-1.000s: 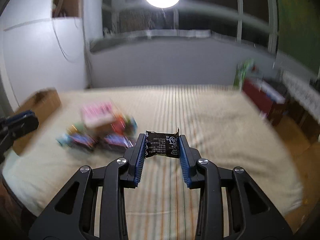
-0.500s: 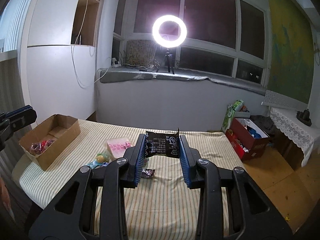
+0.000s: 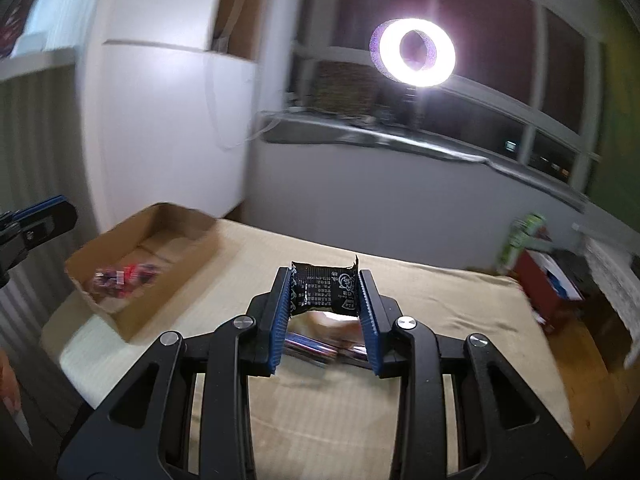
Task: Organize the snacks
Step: 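Carry the green candy and black packet into the box and release both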
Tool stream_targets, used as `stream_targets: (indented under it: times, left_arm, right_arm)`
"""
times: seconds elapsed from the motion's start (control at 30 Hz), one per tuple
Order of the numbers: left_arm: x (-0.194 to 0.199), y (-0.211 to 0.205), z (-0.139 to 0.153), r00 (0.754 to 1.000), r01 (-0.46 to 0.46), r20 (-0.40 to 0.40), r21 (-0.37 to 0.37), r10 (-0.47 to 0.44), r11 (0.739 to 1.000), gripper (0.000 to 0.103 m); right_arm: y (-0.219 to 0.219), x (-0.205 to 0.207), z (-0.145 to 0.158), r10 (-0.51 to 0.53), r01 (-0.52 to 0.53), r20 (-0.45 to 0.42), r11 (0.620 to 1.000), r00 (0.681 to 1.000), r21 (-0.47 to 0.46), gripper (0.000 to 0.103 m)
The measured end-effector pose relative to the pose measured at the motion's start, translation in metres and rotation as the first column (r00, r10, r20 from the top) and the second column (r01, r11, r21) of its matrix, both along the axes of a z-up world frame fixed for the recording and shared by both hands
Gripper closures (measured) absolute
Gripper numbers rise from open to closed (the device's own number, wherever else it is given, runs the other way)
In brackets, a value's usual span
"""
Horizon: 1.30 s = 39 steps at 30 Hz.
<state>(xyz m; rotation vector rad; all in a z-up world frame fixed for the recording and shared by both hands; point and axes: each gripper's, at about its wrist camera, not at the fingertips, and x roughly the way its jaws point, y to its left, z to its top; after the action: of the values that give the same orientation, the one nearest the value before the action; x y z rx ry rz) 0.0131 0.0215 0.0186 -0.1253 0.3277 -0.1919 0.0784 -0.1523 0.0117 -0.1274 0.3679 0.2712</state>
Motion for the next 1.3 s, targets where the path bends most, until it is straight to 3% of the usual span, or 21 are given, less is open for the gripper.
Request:
stream_targets:
  times: [0.17,0.33,0.77,0.93,1.03,1.07,1.1,1.17,1.3]
  left_arm:
    - [-0.005,0.063,-0.005,0.991,-0.134,-0.011,-0.019,0.134,0.991,0.081]
    - [-0.011,0.101,-0.008,0.974,-0.227,-0.021,-0.021,0.227,0.974,0.081]
    - [0.024,0.113,-0.030,0.970,-0.230,-0.089,-0.032,0.226,0.973,0.081]
    - [0.054,0.125,-0.059,0.960,-0.239,-0.158,-0.037,0.231,0.970,0.081]
    - [0.073,0.134,-0.085,0.944,-0.257,-0.225,-0.036,0.242,0.966,0.079]
    - [0.077,0.137,-0.092,0.937,-0.268,-0.243,-0.040,0.251,0.962,0.070]
    - [0.079,0.139,-0.097,0.928,-0.285,-0.262,-0.044,0.264,0.958,0.046]
    - [0.078,0.146,-0.105,0.920,-0.323,-0.255,-0.064,0.298,0.944,0.025]
    - [0.079,0.150,-0.105,0.915,-0.343,-0.245,-0.056,0.320,0.938,0.025]
  right_arm:
    - [0.075,0.010,0.002,0.144,-0.144,0.006,0.989,0.990,-0.013,0.070]
    - [0.113,0.012,-0.001,0.227,-0.227,-0.001,0.974,0.974,0.001,0.070]
    - [0.157,0.057,-0.009,0.295,-0.296,-0.030,0.955,0.955,-0.030,0.069]
    - [0.188,0.096,-0.038,0.350,-0.354,-0.092,0.934,0.932,-0.037,0.069]
    - [0.207,0.116,-0.066,0.379,-0.393,-0.165,0.918,0.910,-0.055,0.049]
    - [0.209,0.118,-0.072,0.365,-0.380,-0.160,0.923,0.917,-0.069,0.043]
    - [0.211,0.119,-0.076,0.357,-0.372,-0.154,0.925,0.921,-0.081,0.042]
    - [0.212,0.122,-0.081,0.355,-0.370,-0.151,0.924,0.923,-0.092,0.042]
    - [0.210,0.121,-0.081,0.351,-0.364,-0.139,0.927,0.926,-0.086,0.042]
